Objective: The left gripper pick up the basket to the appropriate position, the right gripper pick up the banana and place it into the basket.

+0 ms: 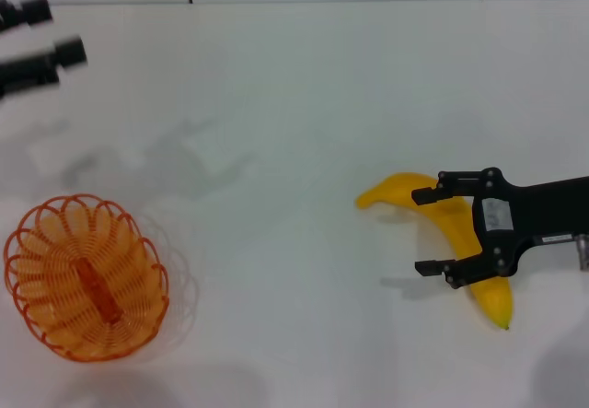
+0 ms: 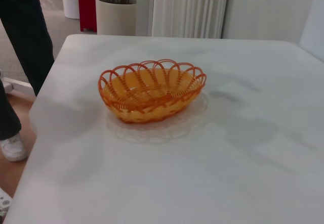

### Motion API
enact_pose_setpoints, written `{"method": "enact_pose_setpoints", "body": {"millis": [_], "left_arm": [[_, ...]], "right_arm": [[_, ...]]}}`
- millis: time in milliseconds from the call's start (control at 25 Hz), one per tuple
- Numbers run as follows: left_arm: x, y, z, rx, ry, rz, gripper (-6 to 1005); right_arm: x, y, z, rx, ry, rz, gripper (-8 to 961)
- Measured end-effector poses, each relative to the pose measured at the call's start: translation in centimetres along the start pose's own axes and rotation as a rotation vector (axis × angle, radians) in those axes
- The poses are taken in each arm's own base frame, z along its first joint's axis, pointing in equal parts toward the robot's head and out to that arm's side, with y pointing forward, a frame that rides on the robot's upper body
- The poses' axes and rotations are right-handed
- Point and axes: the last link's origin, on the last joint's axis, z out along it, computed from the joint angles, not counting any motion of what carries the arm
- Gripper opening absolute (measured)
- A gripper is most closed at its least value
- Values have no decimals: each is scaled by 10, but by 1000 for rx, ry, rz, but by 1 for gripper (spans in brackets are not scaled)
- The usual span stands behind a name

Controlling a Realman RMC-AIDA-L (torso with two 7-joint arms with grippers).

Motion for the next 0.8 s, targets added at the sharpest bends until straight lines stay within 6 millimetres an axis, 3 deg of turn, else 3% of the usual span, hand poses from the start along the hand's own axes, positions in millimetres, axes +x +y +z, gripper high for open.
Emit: {"method": "enact_pose_setpoints", "body": {"millis": [160, 360, 640, 800], "left_arm": [[19, -29, 2, 50, -210, -119, 822], [35, -46, 9, 26, -497, -98, 819], [37, -34, 31, -98, -847, 180, 815], [32, -26, 39, -143, -976, 235, 813]], "right_arm": [[-2, -2, 2, -4, -2, -6, 891], [-3, -2, 2, -4, -3, -7, 891], [-2, -2, 2, -6, -1, -3, 890], [-3, -2, 2, -6, 0, -4, 890]]}}
